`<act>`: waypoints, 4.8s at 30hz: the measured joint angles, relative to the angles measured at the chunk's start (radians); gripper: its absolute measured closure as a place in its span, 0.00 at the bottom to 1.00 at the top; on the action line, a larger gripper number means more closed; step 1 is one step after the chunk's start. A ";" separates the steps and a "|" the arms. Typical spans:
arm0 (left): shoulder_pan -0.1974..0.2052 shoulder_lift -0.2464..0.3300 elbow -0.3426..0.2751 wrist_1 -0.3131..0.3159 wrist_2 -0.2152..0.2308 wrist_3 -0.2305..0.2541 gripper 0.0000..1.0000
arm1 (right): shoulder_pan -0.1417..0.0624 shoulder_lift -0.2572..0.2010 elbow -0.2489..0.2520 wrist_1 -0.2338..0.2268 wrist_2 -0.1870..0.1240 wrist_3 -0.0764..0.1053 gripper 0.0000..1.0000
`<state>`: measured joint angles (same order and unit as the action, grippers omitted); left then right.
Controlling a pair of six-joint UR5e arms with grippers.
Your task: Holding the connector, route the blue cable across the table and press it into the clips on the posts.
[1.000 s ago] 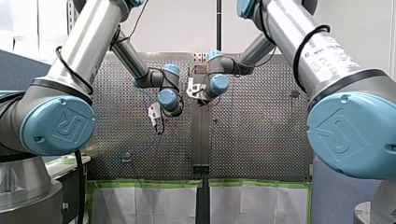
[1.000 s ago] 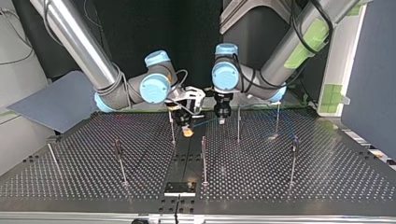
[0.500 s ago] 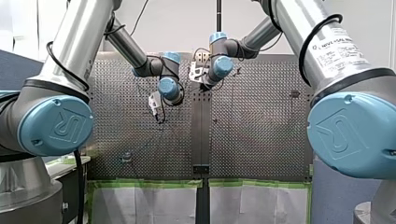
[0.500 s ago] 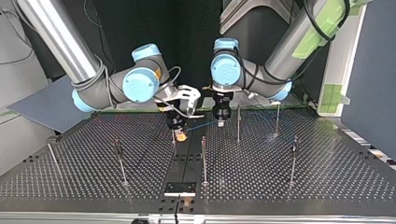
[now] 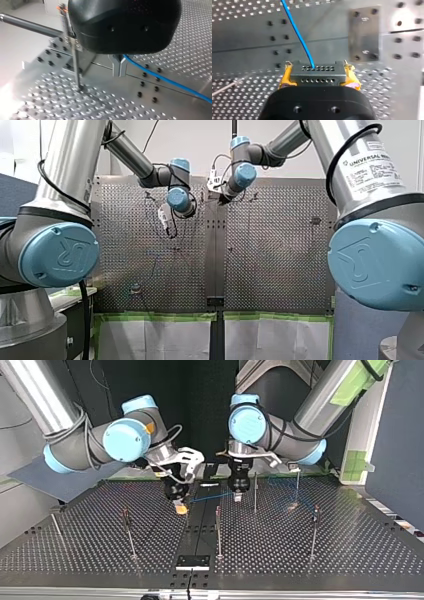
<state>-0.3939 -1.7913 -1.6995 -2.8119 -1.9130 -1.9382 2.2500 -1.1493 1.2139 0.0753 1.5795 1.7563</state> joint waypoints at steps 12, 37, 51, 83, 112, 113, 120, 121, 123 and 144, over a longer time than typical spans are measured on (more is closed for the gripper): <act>0.004 0.066 0.001 0.037 0.033 -0.025 1.00 | -0.005 -0.079 0.000 0.009 -0.057 0.009 1.00; 0.085 0.018 0.065 0.064 0.153 -0.018 1.00 | -0.046 -0.023 -0.046 0.012 -0.127 0.033 1.00; 0.129 -0.030 0.114 0.092 0.205 -0.032 1.00 | -0.073 0.013 -0.052 0.008 -0.147 0.032 1.00; 0.177 -0.115 0.233 -0.017 0.226 -0.012 0.13 | -0.149 0.070 -0.133 0.004 -0.197 0.044 1.00; 0.114 0.044 0.081 -0.202 0.232 0.011 0.00 | -0.147 0.069 -0.133 0.012 -0.195 0.045 1.00; 0.111 0.053 0.073 -0.203 0.232 0.009 0.00 | -0.147 0.069 -0.133 0.012 -0.195 0.045 1.00; 0.089 0.119 0.029 -0.220 0.232 0.006 0.00 | -0.156 0.068 -0.133 0.017 -0.179 0.046 1.00; 0.085 0.128 0.028 -0.224 0.233 0.009 0.00 | -0.158 0.068 -0.133 0.018 -0.176 0.046 1.00; 0.075 0.144 0.027 -0.233 0.233 0.017 0.00 | -0.162 0.068 -0.133 0.020 -0.173 0.046 1.00; -0.078 0.193 0.087 -0.190 0.131 0.042 0.00 | -0.176 0.039 -0.129 0.058 -0.166 0.038 1.00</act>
<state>-0.4715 -1.5978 -1.6126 -3.0020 -1.7817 -1.8958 2.0737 -1.1099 1.0845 0.1335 1.4135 1.7945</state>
